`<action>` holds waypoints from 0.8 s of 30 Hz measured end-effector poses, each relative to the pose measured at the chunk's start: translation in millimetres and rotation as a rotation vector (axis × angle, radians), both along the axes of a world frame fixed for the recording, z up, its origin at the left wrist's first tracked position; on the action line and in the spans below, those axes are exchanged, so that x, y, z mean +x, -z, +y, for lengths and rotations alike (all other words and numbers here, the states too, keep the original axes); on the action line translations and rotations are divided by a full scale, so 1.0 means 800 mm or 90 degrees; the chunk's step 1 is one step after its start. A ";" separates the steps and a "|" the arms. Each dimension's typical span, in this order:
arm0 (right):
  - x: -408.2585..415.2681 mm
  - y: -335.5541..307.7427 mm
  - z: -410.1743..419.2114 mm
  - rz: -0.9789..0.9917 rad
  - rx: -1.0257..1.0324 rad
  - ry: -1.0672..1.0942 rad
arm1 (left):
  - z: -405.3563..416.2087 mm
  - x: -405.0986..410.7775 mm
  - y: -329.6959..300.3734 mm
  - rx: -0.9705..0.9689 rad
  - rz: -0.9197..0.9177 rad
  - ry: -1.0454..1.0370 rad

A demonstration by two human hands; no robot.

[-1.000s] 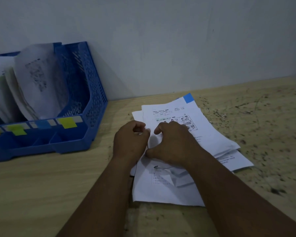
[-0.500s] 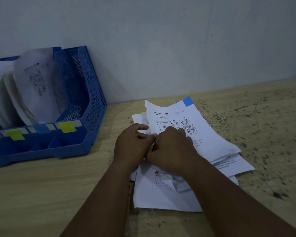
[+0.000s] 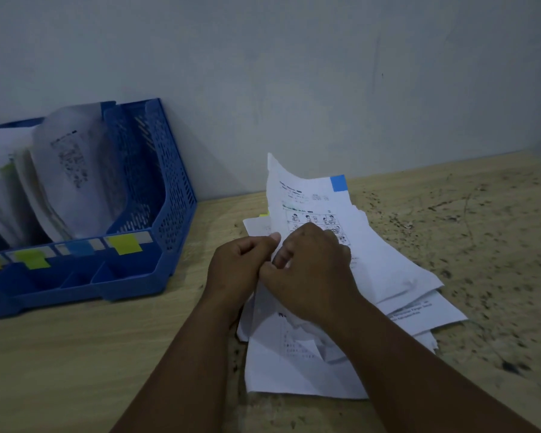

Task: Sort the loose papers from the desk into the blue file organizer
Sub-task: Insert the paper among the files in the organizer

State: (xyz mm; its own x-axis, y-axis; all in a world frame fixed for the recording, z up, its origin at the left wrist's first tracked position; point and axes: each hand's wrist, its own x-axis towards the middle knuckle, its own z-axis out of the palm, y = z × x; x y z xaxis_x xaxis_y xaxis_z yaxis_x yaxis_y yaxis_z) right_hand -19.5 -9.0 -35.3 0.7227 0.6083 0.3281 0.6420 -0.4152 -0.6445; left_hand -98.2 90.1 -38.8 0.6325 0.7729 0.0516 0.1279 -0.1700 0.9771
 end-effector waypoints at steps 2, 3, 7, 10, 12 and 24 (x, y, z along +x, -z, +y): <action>-0.004 0.002 0.001 -0.015 0.014 -0.041 | 0.004 -0.003 0.001 -0.015 -0.004 0.014; -0.006 0.003 0.000 -0.021 0.011 -0.062 | 0.006 -0.004 0.002 -0.022 0.001 0.015; -0.008 0.005 -0.001 -0.026 0.011 -0.089 | 0.011 -0.003 0.002 -0.058 0.001 -0.003; -0.002 0.006 -0.001 0.002 0.012 -0.062 | 0.016 -0.001 -0.002 -0.095 -0.032 -0.067; 0.005 0.009 -0.002 0.007 0.012 -0.028 | 0.021 -0.002 -0.002 -0.125 -0.056 -0.105; 0.033 0.009 -0.006 0.084 0.122 0.038 | 0.039 -0.021 -0.014 -0.230 -0.238 -0.105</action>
State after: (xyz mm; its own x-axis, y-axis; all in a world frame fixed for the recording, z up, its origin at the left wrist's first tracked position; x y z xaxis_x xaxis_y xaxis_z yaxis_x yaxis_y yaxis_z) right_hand 7.1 -14.1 -42.7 0.8000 0.4981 0.3344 0.5251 -0.3117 -0.7919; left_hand -115.1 120.9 -27.4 0.4901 0.8708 -0.0377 -0.2431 0.1781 0.9535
